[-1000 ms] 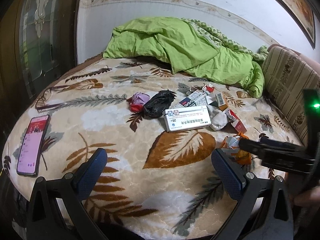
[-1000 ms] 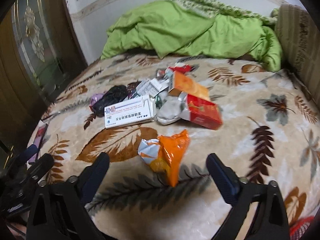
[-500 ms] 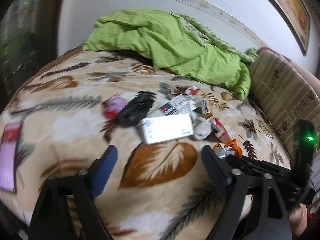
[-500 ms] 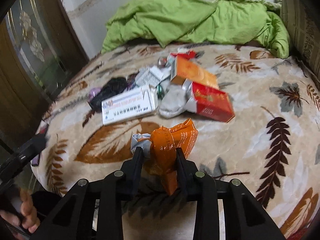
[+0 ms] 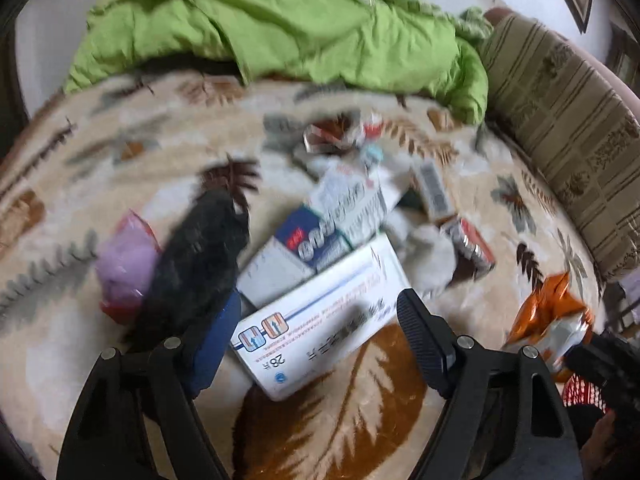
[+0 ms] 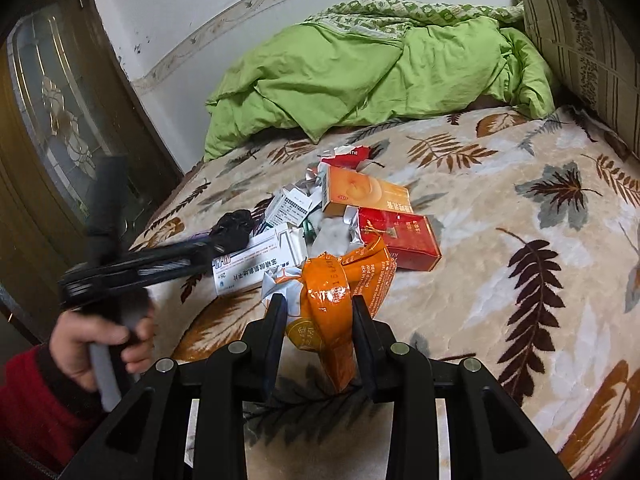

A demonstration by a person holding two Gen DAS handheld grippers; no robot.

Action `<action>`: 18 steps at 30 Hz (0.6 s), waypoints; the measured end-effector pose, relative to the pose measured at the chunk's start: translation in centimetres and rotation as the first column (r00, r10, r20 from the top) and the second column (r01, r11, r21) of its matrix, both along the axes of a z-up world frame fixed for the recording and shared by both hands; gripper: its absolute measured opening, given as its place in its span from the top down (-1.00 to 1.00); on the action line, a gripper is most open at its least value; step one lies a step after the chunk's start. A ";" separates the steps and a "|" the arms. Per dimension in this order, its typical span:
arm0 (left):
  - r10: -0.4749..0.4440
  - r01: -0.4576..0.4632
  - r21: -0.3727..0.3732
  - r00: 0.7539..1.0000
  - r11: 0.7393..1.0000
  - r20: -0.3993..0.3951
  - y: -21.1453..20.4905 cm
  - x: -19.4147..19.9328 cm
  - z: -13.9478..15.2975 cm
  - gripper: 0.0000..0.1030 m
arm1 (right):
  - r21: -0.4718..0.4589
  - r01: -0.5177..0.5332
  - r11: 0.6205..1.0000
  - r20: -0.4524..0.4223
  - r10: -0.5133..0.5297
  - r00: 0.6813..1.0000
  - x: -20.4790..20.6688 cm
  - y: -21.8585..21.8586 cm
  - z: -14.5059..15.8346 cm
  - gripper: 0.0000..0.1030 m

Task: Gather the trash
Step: 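Grasp the white medicine box with the left gripper while the right holds the wrapper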

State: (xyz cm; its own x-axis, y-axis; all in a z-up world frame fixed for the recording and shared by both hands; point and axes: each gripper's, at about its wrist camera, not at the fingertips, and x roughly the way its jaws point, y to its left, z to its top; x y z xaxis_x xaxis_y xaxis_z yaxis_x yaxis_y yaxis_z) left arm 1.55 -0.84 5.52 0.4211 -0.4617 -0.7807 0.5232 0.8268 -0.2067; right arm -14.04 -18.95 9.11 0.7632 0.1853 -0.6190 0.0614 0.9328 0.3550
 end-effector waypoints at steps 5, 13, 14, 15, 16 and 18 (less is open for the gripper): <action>-0.128 0.128 -0.009 0.991 0.992 -0.025 -0.6 -3.5 -0.5 -0.54 | 0.016 0.014 1.000 0.015 -0.014 1.000 -0.3 -0.6 0.1 0.34; -0.112 0.109 0.072 0.992 0.992 0.049 -2.2 -4.7 -0.6 -0.54 | 0.016 0.042 0.999 0.016 -0.043 0.999 -0.4 -0.9 0.1 0.34; -0.108 0.105 0.064 0.993 0.992 0.046 -2.1 -4.3 -0.5 -0.54 | 0.011 0.044 0.999 0.018 -0.044 0.999 -0.5 -0.8 0.2 0.34; -0.108 0.104 0.070 0.993 0.992 0.048 -2.1 -3.9 -0.6 -0.54 | 0.005 0.047 0.999 0.022 -0.047 0.999 -0.7 -0.9 0.2 0.34; -0.113 0.109 0.080 0.992 0.991 0.048 -2.3 -3.7 -0.8 -0.55 | 0.003 0.049 0.999 0.024 -0.049 0.998 -0.7 -0.9 0.3 0.34; -0.116 0.111 0.111 0.993 0.988 0.032 -2.6 -2.7 -1.5 -0.54 | 0.007 0.054 0.999 0.024 -0.054 0.998 -0.7 -1.1 0.2 0.34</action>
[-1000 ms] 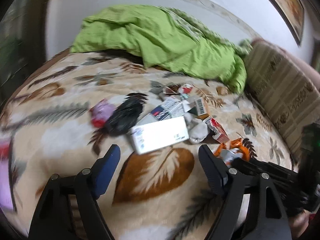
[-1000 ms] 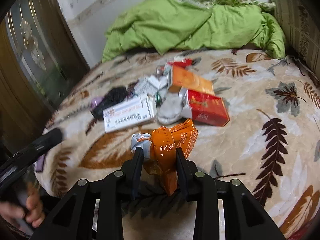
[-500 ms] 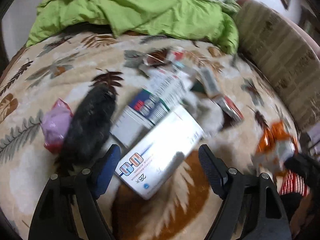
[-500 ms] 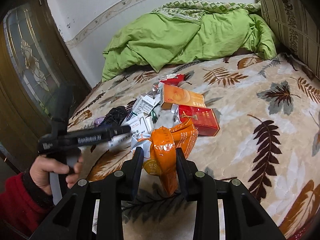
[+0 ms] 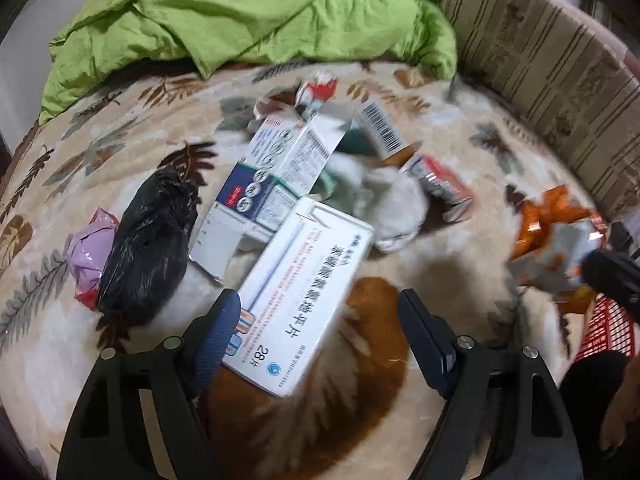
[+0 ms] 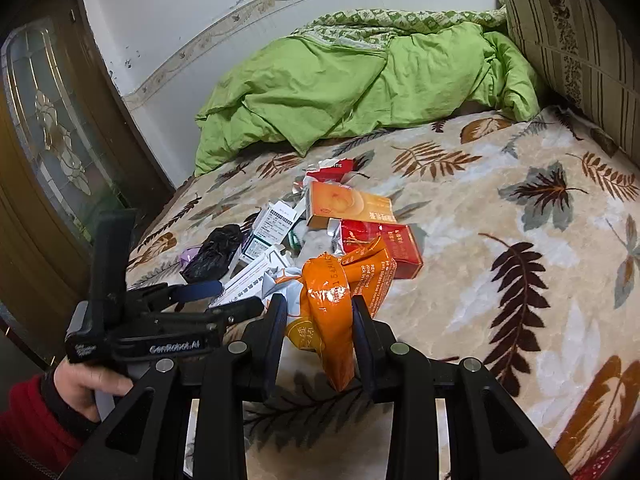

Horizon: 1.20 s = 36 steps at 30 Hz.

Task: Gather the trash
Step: 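Grasp the white medicine box with the left gripper while the right holds the wrapper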

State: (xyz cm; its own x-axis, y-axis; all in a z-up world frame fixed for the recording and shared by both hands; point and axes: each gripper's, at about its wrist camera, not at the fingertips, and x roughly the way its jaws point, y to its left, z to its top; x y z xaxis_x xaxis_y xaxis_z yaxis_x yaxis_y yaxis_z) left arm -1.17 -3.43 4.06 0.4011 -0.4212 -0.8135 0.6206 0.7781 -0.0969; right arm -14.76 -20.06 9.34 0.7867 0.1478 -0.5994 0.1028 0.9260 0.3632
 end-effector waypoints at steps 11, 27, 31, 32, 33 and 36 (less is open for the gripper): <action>0.011 -0.011 -0.007 1.000 1.000 0.022 -1.0 -0.5 0.6 -0.54 | 0.010 -0.001 1.000 -0.003 0.001 1.000 0.2 0.0 -0.2 0.34; 0.056 -0.057 -0.018 0.997 0.998 -0.057 -1.5 1.0 -1.6 -0.22 | -0.001 -0.012 1.000 -0.012 0.012 1.000 0.6 0.2 -0.4 0.34; 0.081 -0.082 -0.011 0.996 0.997 -0.048 -1.9 1.0 -1.9 -0.22 | -0.005 -0.013 1.000 -0.009 0.013 1.000 0.6 0.2 -0.3 0.34; 0.083 -0.083 -0.001 0.996 0.997 -0.037 -2.1 0.8 -1.9 -0.23 | -0.004 -0.012 1.000 -0.008 0.012 1.000 0.6 0.2 -0.3 0.34; 0.083 -0.083 0.019 0.996 0.996 -0.016 -2.5 0.6 -1.9 -0.23 | -0.002 -0.010 1.000 -0.008 0.010 1.000 0.6 0.2 -0.3 0.34; 0.088 -0.089 0.047 0.996 0.995 0.026 -2.9 -0.1 -2.0 -0.21 | 0.001 -0.007 1.000 -0.009 0.007 1.000 0.6 0.1 -0.3 0.34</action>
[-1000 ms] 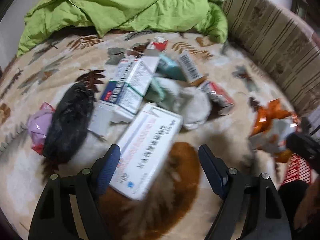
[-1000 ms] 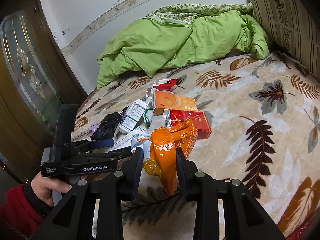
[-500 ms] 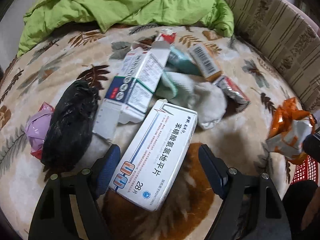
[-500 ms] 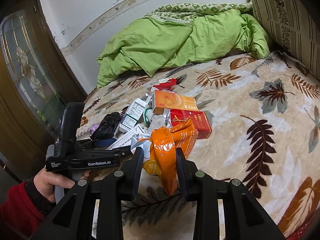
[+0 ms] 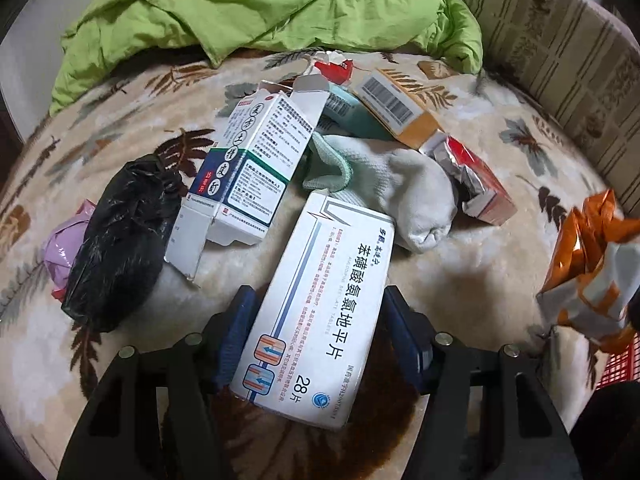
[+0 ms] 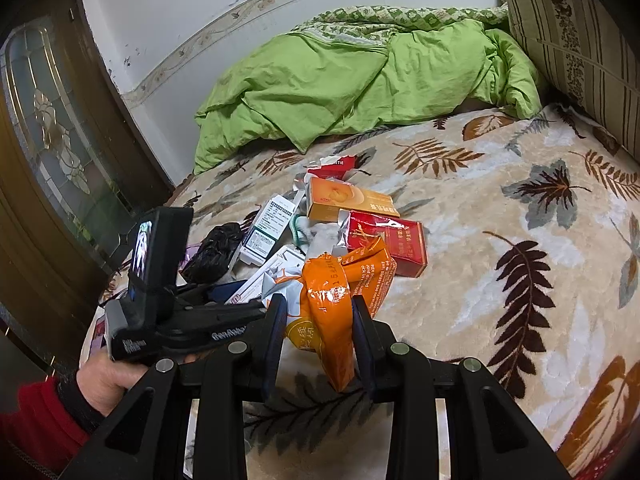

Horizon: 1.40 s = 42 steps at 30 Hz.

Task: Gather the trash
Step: 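Grasp the white medicine box with the left gripper while the right holds the wrapper, then carry both items to the red wastebasket and open both grippers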

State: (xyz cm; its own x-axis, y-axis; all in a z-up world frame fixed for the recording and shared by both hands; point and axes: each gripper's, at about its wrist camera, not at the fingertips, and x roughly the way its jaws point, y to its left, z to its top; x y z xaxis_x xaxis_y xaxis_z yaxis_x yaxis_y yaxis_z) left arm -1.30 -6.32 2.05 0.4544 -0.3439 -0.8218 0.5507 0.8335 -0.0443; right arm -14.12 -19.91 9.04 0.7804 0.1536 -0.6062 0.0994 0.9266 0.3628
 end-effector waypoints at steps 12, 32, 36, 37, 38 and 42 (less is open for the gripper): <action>0.072 -0.084 -0.203 0.995 0.976 -0.068 3.6 -3.4 2.1 -0.07 | -0.006 0.025 1.000 0.028 -0.025 0.999 -0.9 -0.1 0.5 0.34; -0.101 0.110 -0.315 0.994 0.943 0.045 0.6 -12.8 7.4 -0.07 | 0.097 0.085 0.992 0.056 -0.091 0.994 -9.7 -3.5 3.2 0.34; -0.223 0.231 -0.328 0.973 0.916 0.063 -3.0 -15.6 8.8 -0.07 | 0.101 0.163 0.981 0.061 -0.170 0.984 -14.1 -6.6 4.4 0.34; -0.255 0.263 -0.330 0.965 0.906 0.067 -4.0 -16.4 9.2 -0.07 | 0.099 0.189 0.977 0.058 -0.195 0.979 -15.2 -7.4 4.7 0.34; -0.290 0.296 -0.334 0.955 0.895 0.070 -5.1 -17.2 9.6 -0.07 | 0.097 0.218 0.971 0.055 -0.224 0.973 -16.5 -8.4 4.8 0.34; -0.432 0.423 -0.353 0.900 0.835 0.056 -9.5 -20.5 10.8 -0.07 | 0.087 0.342 0.936 0.026 -0.345 0.938 -22.0 -11.8 5.2 0.34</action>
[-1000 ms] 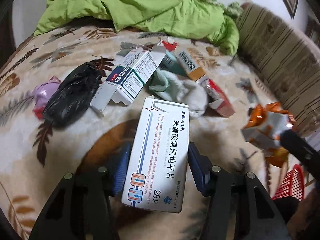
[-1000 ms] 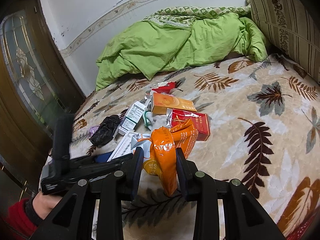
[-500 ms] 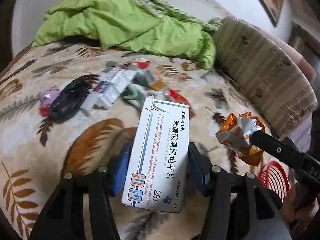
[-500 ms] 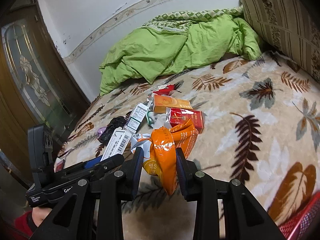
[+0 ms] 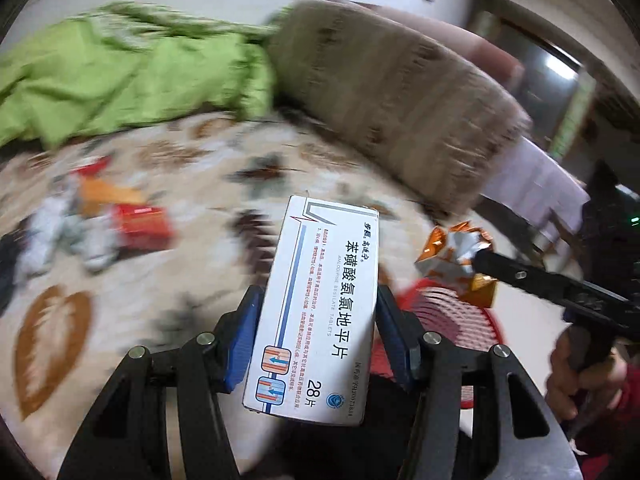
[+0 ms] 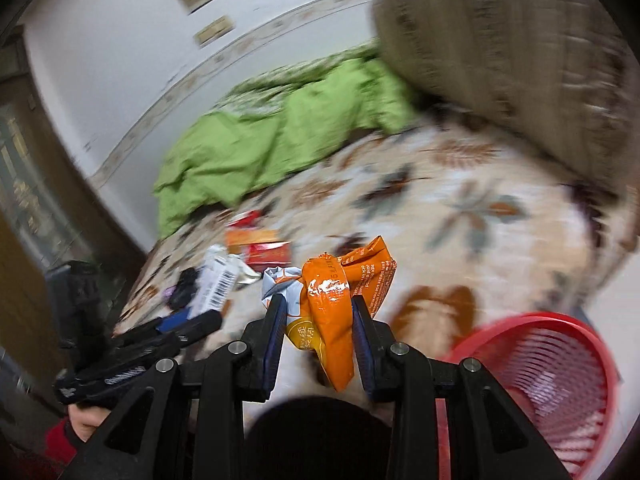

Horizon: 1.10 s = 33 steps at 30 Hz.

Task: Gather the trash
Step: 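Carry both items to the red wastebasket and open both grippers, then grasp the pink and red wrapper with the left gripper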

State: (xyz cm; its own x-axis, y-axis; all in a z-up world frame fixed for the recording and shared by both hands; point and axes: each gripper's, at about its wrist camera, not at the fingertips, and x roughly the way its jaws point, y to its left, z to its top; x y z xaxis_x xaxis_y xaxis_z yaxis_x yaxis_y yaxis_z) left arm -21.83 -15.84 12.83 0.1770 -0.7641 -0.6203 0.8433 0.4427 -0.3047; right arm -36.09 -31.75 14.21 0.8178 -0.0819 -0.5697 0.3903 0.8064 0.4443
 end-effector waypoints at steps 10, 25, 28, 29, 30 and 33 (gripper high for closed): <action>-0.249 0.255 0.061 0.965 0.965 -0.087 -9.8 -7.1 -1.4 -0.07 | 0.053 0.224 0.973 -0.103 -0.218 0.971 -9.6 -5.3 -2.7 0.31; -0.152 0.155 0.061 0.987 0.986 -0.046 -7.2 -5.8 -0.6 -0.37 | 0.005 0.246 0.969 -0.073 -0.245 0.967 -9.4 -6.3 -1.3 0.04; -0.081 0.082 0.055 0.997 0.995 -0.015 -4.6 -4.1 0.0 -0.38 | -0.001 0.171 0.985 -0.052 -0.171 0.984 -6.4 -5.0 -0.6 0.04; -0.052 0.052 0.051 0.999 0.997 -0.008 -3.6 -3.4 0.3 -0.38 | -0.009 0.141 0.990 -0.046 -0.142 0.989 -5.2 -4.4 -0.3 0.03; -0.014 0.014 0.044 1.000 0.999 -0.003 -2.2 -2.4 0.5 -0.38 | -0.014 0.118 0.993 -0.041 -0.118 0.992 -4.4 -4.0 -0.2 0.03; 0.085 -0.085 0.032 0.996 0.996 0.002 1.4 0.2 1.1 -0.39 | -0.032 0.027 0.999 -0.039 -0.028 0.999 -0.5 -2.0 0.3 0.00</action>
State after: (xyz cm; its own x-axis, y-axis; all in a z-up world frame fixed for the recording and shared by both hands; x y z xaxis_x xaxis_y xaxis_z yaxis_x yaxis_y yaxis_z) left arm -21.58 -14.45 13.89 0.2409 -0.7257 -0.6444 0.8023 0.5225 -0.2885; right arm -36.61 -33.76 14.51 0.7916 -0.1228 -0.5985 0.4296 0.8085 0.4022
